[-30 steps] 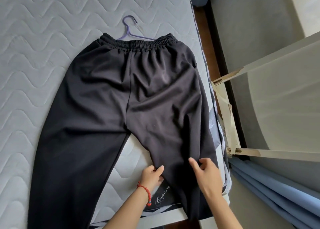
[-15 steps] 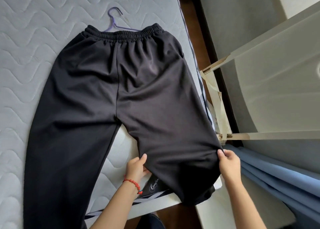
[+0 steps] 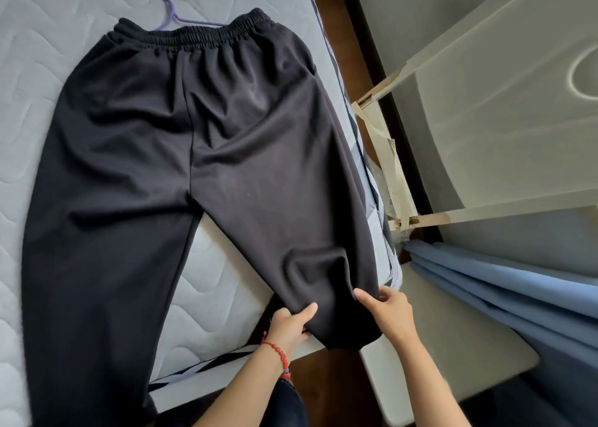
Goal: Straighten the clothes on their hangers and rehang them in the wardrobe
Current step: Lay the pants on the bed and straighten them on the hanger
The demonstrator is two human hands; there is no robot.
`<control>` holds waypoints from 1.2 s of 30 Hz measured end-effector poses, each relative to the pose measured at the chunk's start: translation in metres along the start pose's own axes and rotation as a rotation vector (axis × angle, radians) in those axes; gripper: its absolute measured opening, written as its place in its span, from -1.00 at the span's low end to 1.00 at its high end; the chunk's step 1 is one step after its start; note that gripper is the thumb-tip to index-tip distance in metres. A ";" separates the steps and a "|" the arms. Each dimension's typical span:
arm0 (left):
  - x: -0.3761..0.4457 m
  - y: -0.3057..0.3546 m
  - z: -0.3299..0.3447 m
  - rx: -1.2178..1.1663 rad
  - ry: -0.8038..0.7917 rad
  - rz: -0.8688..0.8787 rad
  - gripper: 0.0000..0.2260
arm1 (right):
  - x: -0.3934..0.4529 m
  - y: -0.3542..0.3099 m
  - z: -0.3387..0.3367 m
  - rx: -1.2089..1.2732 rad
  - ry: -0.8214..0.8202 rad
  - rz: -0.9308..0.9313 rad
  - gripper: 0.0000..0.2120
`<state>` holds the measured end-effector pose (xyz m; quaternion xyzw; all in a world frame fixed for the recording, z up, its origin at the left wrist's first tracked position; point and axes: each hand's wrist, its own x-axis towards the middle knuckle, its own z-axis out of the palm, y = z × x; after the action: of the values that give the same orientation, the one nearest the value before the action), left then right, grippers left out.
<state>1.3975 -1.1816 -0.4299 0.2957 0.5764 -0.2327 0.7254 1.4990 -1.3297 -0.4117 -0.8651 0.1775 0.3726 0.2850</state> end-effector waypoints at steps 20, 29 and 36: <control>0.001 -0.036 -0.016 0.269 0.026 0.055 -0.50 | -0.016 0.034 -0.009 0.169 -0.035 0.034 -0.94; -0.024 -0.024 -0.024 0.553 0.066 0.169 -0.89 | -0.019 0.024 -0.043 -0.285 0.392 -0.026 -0.64; -0.048 0.000 -0.100 0.582 0.144 0.241 -0.98 | -0.061 -0.022 0.021 -0.119 0.218 -0.151 -0.76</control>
<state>1.3167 -1.1119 -0.3987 0.5725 0.4964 -0.2784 0.5901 1.4587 -1.2937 -0.3705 -0.9267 0.1193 0.2637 0.2397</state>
